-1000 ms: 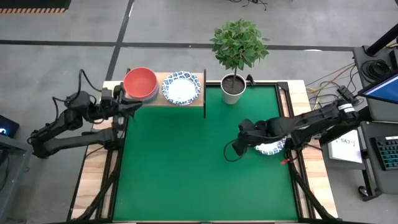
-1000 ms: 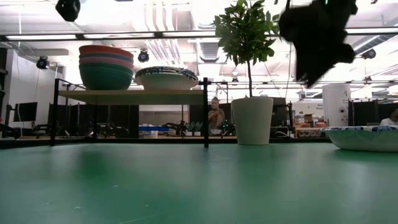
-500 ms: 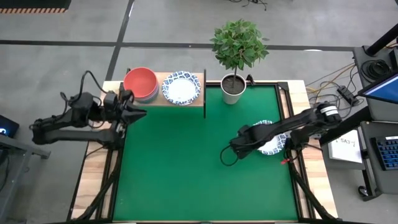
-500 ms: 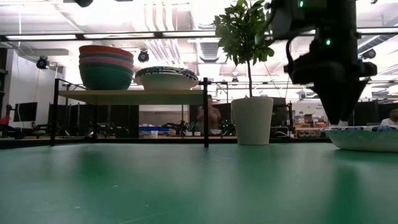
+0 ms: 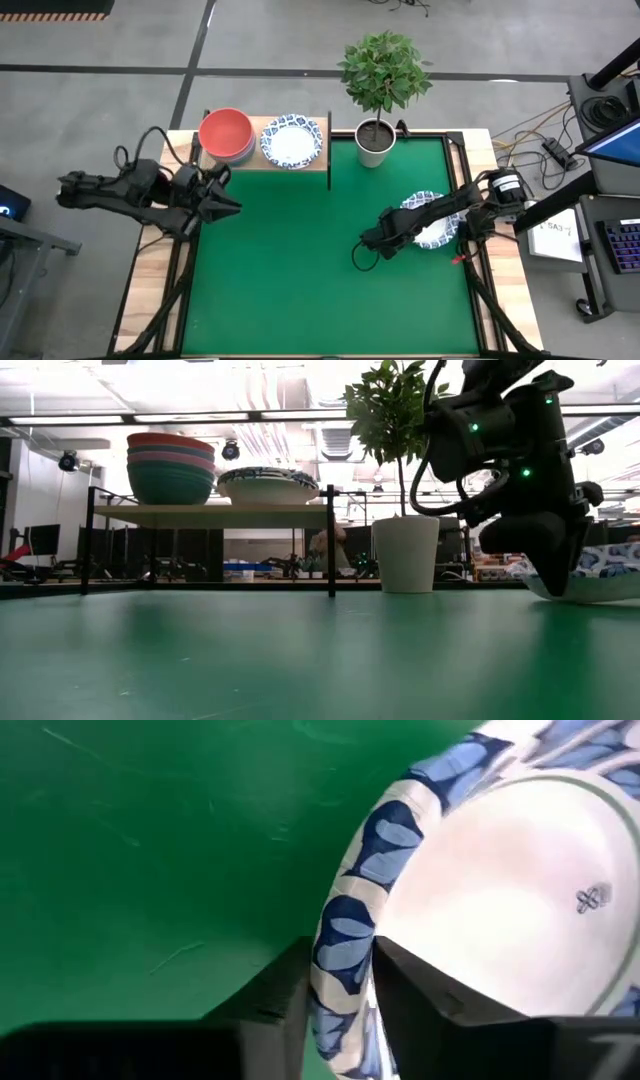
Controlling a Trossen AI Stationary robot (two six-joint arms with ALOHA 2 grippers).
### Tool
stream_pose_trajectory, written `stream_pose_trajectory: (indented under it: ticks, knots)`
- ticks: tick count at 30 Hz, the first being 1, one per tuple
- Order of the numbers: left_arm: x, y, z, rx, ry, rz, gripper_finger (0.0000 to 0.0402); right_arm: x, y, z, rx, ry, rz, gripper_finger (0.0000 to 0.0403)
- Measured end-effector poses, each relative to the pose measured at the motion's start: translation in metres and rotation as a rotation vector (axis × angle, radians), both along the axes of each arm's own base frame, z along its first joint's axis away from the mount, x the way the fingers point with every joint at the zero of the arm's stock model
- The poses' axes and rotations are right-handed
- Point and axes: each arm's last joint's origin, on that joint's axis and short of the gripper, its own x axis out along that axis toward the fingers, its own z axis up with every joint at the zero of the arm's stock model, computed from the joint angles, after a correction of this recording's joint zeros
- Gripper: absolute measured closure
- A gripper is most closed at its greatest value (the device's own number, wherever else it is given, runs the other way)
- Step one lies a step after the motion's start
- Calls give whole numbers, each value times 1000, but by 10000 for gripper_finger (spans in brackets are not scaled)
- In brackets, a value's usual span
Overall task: Place and stack bowls onto a shelf
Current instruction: Stack the white patterned bowl on top of the white patterned bowl on the shelf
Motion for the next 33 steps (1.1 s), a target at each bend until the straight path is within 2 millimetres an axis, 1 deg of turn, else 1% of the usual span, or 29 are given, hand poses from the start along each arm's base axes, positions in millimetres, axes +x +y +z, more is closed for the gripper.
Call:
stream_pose_trajectory:
  ticks: [3,6,10,13,17,19,24,29,33]
  knots:
    - [7,-5,-3,-4,29,16,363,-1,0,1,-2,11,18,347]
    - [12,-10,-6,-10,53,39,363,0,0,6,2,-5,24,381]
    - [18,-18,-10,14,78,64,363,6,3,19,26,-53,52,388]
    - [23,-22,-14,42,98,78,363,14,9,35,51,-104,128,389]
    - [28,-25,-17,76,118,82,363,33,25,66,90,-218,296,390]
    - [30,-25,-19,91,123,94,363,42,35,85,103,-288,376,390]
    - [30,-22,-19,115,124,194,363,58,59,138,102,-473,632,390]
    - [28,-22,-18,140,111,198,363,69,74,187,-33,-661,890,390]
    - [24,-20,-14,156,88,215,363,76,72,217,-254,-725,1057,390]
